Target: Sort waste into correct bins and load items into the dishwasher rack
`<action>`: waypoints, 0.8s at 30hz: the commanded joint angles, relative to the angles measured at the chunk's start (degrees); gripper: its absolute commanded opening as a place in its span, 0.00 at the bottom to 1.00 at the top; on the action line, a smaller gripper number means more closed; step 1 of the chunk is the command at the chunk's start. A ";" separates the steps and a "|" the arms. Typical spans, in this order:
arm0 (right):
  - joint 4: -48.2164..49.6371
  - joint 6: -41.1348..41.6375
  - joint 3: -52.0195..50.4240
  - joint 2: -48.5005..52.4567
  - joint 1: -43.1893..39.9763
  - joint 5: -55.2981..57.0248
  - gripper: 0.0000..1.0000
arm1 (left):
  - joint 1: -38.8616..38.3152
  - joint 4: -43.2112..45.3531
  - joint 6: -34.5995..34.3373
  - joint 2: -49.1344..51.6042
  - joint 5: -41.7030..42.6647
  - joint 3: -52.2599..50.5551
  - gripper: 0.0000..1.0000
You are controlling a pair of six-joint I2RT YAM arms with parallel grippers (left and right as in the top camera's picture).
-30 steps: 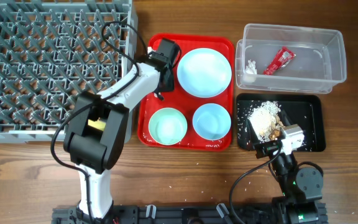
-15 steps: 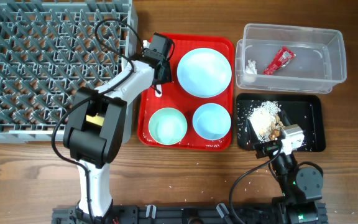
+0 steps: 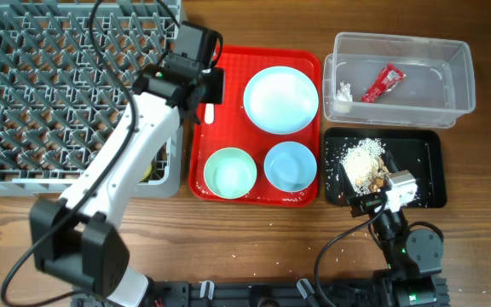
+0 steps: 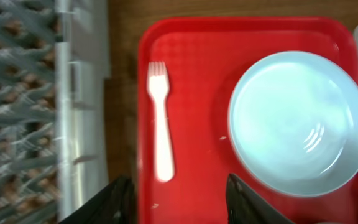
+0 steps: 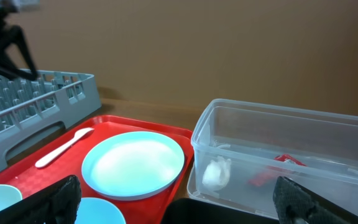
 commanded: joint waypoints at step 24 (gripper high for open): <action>0.22 -0.79 -0.09 -0.39 -0.24 -0.63 1.00 | 0.11 3.78 -11.87 21.70 12.63 -1.55 0.18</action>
